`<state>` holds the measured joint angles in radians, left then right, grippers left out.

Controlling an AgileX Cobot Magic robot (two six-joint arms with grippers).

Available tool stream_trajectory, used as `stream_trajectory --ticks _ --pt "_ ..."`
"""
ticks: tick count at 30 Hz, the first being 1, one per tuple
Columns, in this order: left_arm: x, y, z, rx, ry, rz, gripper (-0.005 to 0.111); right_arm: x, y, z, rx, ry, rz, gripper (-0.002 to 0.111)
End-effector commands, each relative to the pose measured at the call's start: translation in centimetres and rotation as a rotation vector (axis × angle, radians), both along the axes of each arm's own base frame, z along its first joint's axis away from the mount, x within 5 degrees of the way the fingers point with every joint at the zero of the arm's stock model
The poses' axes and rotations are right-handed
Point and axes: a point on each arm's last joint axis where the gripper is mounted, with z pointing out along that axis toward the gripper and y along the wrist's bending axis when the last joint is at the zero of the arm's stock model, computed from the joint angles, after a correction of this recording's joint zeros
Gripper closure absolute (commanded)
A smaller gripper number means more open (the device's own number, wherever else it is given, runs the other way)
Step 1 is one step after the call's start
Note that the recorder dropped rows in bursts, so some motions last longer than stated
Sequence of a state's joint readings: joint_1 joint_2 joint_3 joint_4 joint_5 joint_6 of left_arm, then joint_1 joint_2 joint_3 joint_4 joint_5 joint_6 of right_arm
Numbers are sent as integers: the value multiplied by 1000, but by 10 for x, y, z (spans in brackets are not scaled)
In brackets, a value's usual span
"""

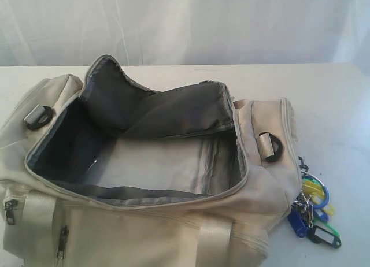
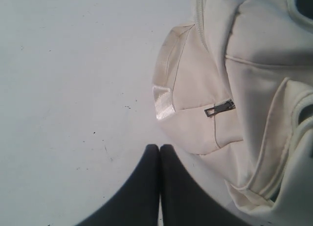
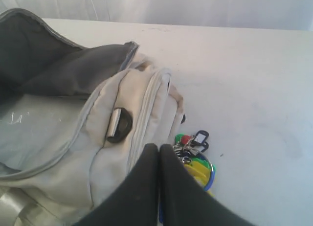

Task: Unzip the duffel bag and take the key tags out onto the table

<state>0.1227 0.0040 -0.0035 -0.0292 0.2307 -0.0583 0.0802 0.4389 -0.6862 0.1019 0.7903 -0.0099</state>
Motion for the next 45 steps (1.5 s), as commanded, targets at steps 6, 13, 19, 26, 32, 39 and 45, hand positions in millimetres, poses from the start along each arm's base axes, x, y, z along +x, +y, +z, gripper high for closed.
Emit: stream_trajectory --ticks 6,13,19,26,32,39,45 --pt "0 0 -1 -1 0 -4 107 -19 -5 -71 27 -350 -44 108" --pt "0 0 -1 -1 0 -4 107 -16 -8 -123 43 -518 -77 108" --pt "0 0 -1 -1 0 -4 107 -17 -12 -155 -57 -249 -127 108" --pt "0 0 -1 -1 0 -4 107 -18 -20 -158 -93 -204 -277 108" --pt "0 0 -1 -1 0 -4 107 -18 -20 -158 -93 -204 -280 108" --pt "0 0 -1 -1 0 -4 107 -18 -20 -158 -93 -204 -280 108" --pt "0 1 -1 -2 0 13 107 -18 -18 -158 -89 -205 -242 108"
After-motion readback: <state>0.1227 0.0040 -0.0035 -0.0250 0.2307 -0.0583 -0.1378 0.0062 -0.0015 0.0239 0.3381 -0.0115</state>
